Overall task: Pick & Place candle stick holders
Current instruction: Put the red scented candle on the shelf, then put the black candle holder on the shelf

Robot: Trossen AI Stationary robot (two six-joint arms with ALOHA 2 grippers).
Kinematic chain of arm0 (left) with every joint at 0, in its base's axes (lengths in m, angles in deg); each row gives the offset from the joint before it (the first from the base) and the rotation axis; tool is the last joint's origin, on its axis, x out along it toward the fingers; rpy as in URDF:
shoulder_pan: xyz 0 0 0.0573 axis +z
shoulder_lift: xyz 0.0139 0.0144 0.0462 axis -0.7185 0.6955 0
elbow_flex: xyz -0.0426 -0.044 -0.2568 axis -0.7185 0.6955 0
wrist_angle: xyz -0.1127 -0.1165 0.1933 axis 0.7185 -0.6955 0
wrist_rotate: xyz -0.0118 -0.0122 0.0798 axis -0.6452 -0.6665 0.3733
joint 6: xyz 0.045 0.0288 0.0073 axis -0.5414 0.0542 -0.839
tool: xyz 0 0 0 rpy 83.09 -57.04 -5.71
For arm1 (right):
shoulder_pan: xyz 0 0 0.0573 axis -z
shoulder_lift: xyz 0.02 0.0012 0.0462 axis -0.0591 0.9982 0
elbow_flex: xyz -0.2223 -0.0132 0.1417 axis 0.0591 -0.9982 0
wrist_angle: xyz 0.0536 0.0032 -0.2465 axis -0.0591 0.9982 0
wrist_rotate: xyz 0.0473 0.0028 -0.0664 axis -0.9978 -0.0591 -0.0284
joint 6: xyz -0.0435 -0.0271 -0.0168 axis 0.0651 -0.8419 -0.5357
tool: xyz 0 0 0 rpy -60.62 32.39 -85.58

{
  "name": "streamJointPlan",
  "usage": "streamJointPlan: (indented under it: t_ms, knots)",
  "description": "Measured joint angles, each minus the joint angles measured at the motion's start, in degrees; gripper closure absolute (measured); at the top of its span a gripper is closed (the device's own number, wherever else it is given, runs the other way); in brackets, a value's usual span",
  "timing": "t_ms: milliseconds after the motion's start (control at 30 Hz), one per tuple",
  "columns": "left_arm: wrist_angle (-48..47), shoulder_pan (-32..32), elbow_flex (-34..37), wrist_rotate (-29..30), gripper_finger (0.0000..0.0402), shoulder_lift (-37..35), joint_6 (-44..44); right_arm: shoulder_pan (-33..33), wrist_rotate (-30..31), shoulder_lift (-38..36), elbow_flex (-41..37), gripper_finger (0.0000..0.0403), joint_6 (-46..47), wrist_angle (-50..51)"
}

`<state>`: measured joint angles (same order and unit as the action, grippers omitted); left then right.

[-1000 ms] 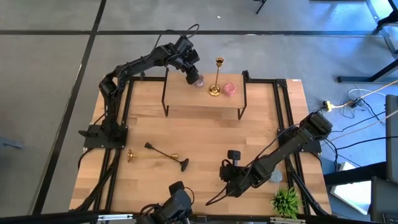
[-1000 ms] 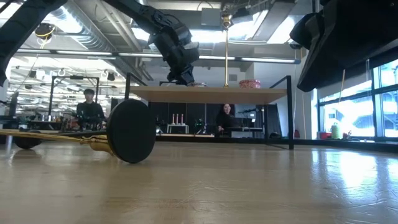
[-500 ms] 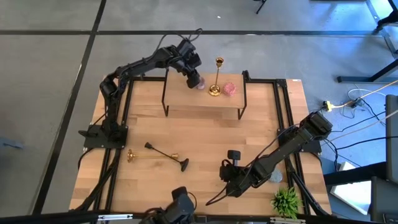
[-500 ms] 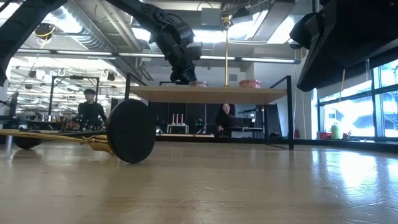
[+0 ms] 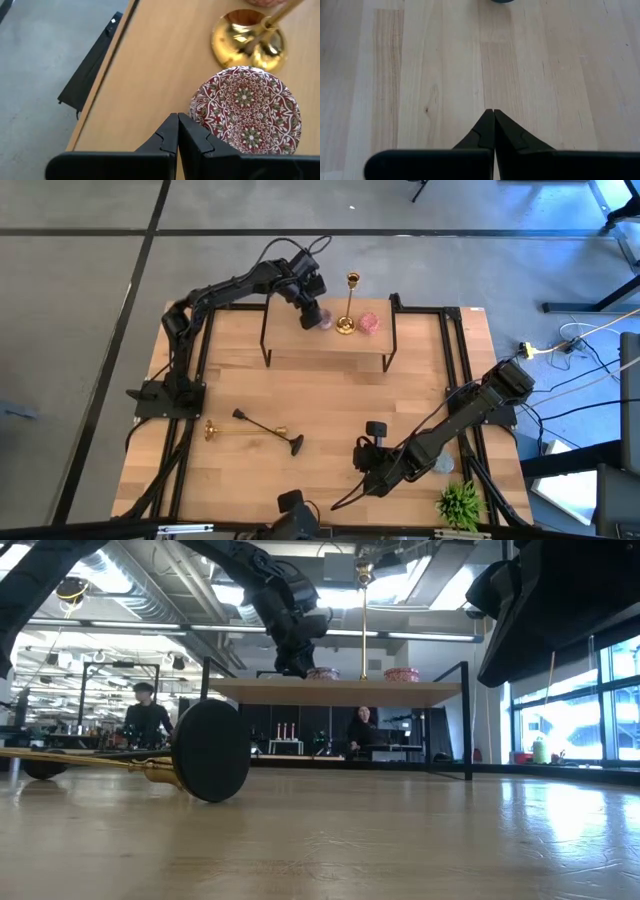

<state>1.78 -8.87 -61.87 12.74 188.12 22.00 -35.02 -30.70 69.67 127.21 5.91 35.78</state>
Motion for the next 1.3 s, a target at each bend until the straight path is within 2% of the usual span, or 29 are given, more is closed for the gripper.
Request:
streamJointPlan:
  t_ms: [400,600,967,1300]
  knots:
    - [0.54,-0.96,0.02,0.99,0.0400,0.00,-0.48,0.00,-0.13,0.00,0.00,0.0403,0.02,-0.15]
    - [1.47,-0.96,0.08,5.77,0.0400,-0.67,-0.72,0.00,-0.15,0.00,0.00,0.0403,0.09,-0.15]
    - [0.87,-0.48,0.07,7.52,0.0400,-9.92,0.94,0.00,-0.66,0.00,0.00,0.0403,0.70,-0.45]
    - [-10.49,-4.65,0.04,7.43,0.0400,-17.12,6.34,0.00,-1.64,0.00,0.01,0.0403,0.71,-0.77]
